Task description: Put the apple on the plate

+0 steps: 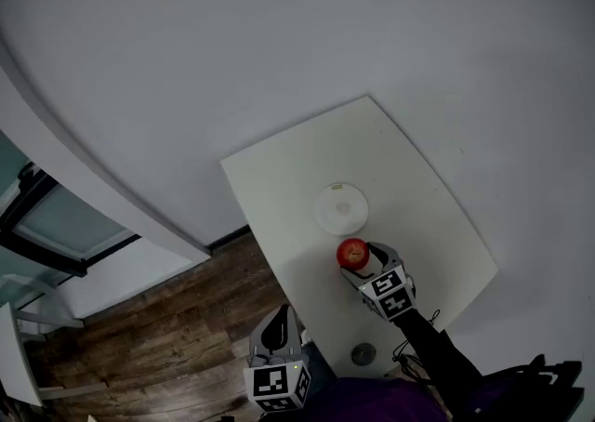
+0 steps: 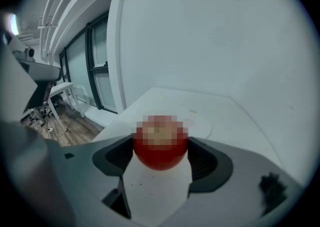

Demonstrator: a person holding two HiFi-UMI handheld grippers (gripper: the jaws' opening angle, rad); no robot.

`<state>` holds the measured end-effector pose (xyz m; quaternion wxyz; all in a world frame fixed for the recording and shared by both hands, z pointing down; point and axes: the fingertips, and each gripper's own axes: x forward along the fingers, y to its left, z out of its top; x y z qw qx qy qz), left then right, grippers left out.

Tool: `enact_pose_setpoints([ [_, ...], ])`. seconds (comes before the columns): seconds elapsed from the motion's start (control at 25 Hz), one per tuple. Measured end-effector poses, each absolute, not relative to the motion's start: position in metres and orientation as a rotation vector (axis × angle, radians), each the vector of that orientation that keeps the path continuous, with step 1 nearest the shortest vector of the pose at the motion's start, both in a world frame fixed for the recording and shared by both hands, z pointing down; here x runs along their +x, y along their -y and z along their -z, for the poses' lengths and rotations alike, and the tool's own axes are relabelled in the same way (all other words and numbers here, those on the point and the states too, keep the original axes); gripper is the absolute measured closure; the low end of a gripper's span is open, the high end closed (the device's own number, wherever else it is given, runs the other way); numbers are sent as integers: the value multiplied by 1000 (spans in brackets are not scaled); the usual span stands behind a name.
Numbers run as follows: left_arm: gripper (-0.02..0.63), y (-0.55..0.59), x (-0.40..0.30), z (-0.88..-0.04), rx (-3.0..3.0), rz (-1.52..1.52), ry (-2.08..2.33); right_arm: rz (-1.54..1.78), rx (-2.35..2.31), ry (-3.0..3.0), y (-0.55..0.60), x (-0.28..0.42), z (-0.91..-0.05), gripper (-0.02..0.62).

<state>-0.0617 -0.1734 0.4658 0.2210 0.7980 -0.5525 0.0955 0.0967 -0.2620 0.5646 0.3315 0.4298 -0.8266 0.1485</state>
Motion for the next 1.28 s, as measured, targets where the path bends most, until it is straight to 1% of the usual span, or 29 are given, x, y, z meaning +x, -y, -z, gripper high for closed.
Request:
enact_pose_setpoints([
  [0.28,598,184,-61,-460,2210,-270,1532,-364,1170,2195,300,98,-550,247],
  [0.6,598,188,-67,-468,2190,-316,1535,-371,1229,2203,335,94,-554,247],
  [0.8,598,197,-57,-474,2175,-300,1517,-360,1252,2185,358,108,-550,247],
  [1.28,598,201,-68,-487,2135,-335,1536,-425,1247,2169,383,103,-572,247],
])
